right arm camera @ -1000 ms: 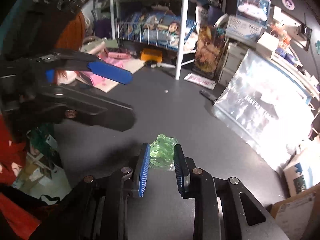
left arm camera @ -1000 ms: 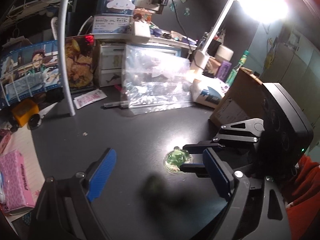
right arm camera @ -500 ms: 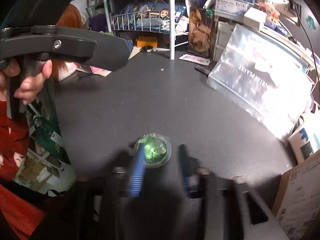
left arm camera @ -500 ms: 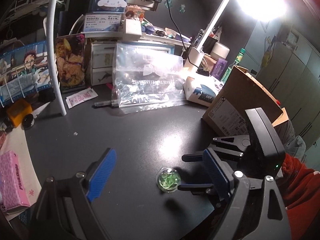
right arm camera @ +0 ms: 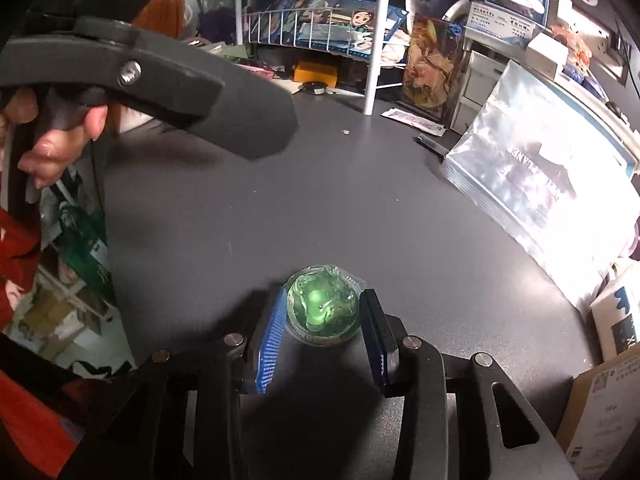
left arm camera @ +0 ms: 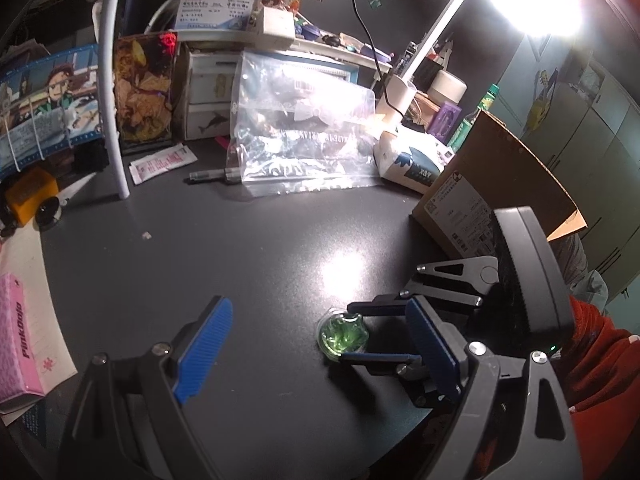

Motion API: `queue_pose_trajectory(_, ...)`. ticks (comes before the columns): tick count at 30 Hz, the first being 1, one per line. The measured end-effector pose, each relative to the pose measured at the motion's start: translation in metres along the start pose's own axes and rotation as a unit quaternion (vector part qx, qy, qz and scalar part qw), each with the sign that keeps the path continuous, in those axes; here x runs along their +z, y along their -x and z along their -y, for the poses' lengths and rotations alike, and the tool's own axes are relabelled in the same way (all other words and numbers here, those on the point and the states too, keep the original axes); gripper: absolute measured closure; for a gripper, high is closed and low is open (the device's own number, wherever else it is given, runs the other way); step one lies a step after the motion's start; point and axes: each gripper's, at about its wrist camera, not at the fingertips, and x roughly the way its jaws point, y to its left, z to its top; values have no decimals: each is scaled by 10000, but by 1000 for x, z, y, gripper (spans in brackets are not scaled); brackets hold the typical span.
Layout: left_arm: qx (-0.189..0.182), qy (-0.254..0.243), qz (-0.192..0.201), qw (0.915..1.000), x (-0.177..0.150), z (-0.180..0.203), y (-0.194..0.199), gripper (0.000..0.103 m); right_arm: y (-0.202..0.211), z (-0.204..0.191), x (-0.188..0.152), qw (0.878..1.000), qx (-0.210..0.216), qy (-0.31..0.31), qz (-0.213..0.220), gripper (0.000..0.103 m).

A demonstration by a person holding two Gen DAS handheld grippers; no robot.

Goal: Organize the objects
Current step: 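Grasp the green round container on the desk with the right gripper, then close the left gripper on the green container while the right gripper releases it, then lower the green container into the box and open the left gripper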

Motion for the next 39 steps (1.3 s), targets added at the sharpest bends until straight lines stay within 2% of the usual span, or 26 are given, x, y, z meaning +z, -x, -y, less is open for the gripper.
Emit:
queue_pose_trajectory(6,-393,58,-349,9986,-3,5,-22,18,12,4,0,9997,28,-138,214,70)
queue_pose_trajectory(12,-894,193,-404,9950,8,7,-24,44,39,1,10,9984,-18,-70,565,70)
queue_pose_trajectory(17,-1247,132,-228,9918,27,21,-7,57,65,0,22,9966,-226,107,785,70)
queue_pose_trajectory(21,-1535,-135,-144,9879,52,45,5,65,94,2,29,9938,-530,197,959,70)
queue_pose_trajectory(30,-1936,-955,126,9763,119,118,20,68,175,24,32,9803,-1396,-27,1394,70)
queue_pose_trajectory(34,-2119,-1241,80,9693,144,151,8,69,206,45,23,9728,-1751,-230,1501,70)
queue_pose_trajectory(39,-2291,-1413,-115,9630,169,186,-18,69,228,78,8,9671,-1992,-552,1486,70)
